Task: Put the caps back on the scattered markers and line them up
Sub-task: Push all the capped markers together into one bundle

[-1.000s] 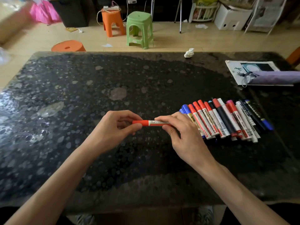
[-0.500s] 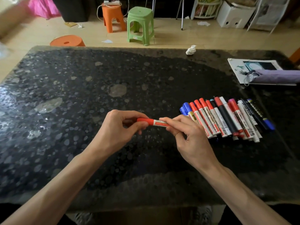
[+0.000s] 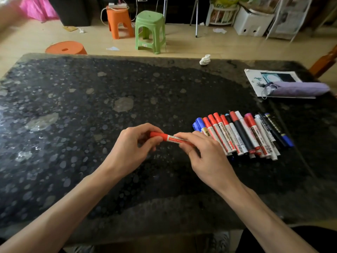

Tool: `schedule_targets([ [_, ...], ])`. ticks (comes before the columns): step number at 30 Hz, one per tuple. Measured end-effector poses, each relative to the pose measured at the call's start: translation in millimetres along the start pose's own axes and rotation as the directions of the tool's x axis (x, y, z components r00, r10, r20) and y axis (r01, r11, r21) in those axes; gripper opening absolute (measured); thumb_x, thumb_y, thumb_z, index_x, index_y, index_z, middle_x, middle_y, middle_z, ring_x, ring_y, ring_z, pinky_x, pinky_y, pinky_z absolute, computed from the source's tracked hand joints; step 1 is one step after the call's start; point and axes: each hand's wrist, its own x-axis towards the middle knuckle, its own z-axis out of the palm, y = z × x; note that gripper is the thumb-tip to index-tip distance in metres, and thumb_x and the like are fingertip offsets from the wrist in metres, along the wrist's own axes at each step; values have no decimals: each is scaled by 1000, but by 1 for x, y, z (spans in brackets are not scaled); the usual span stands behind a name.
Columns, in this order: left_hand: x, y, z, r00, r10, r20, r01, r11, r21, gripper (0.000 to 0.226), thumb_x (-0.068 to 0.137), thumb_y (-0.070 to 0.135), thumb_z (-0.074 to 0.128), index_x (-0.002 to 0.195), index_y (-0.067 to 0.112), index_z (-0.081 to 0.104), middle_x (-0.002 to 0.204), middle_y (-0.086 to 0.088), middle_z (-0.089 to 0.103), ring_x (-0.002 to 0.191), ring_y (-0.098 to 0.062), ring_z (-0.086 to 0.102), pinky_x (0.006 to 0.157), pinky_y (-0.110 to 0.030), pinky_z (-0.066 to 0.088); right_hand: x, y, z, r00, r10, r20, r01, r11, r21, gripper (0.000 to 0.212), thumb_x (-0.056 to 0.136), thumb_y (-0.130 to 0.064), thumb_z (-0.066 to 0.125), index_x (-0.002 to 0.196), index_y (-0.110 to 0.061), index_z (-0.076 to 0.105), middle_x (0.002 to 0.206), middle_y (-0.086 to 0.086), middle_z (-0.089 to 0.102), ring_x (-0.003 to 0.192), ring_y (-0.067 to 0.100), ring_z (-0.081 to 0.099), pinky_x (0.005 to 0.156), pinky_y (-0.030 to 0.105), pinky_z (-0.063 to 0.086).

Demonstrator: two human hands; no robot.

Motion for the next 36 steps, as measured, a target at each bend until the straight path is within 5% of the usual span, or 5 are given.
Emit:
schedule_targets([
  [6, 14, 8, 25, 998, -56, -16, 51, 975, -215, 45, 93, 12, 73, 135, 23, 59, 105, 3, 76, 87, -15, 76, 86, -38, 62, 6, 23, -19, 980, 142, -142, -161, 978, -135, 17, 97, -35, 71, 111, -28, 74, 101, -16, 61, 92, -1, 56, 76, 10, 40],
  [15, 19, 11, 43, 997, -73, 6, 73, 977, -203, 30, 96, 11, 69, 124, 23, 67, 100, 1, 76, 83, -18, 76, 83, -32, 61, 16, 67, -28, 843, 346, -412, -491, 808, -326, 23, 99, -39, 66, 111, -20, 72, 100, -2, 72, 94, 16, 65, 77, 29, 46],
  [24, 16, 4, 101, 978, -157, 137, 184, 959, -215, 64, 88, 54, 66, 145, 32, 48, 144, 5, 57, 129, -5, 56, 113, -38, 48, 16, 117, -84, 680, 419, -601, -583, 807, -97, 21, 96, -34, 68, 110, -18, 73, 108, 7, 65, 107, 26, 58, 89, 33, 41],
  [30, 47, 49, 177, 981, -178, 82, 193, 948, -254, 88, 92, 63, 62, 159, 53, 5, 167, 20, -17, 157, -8, -7, 128, -43, 12, 18, 177, -130, 596, 712, -371, -784, 617, -76, 62, 96, -63, 55, 147, -29, 53, 155, 8, 46, 146, 31, 37, 118, 50, 30],
  [36, 57, 50, 214, 985, -145, -95, 154, 984, 93, 91, 82, 81, 58, 158, 54, 15, 171, 7, -8, 158, -29, -12, 127, -60, 11, 9, 183, -112, 686, 711, -156, -727, 663, -179, 79, 95, -82, 27, 159, -36, 36, 163, 8, 38, 151, 32, 31, 123, 53, 23],
])
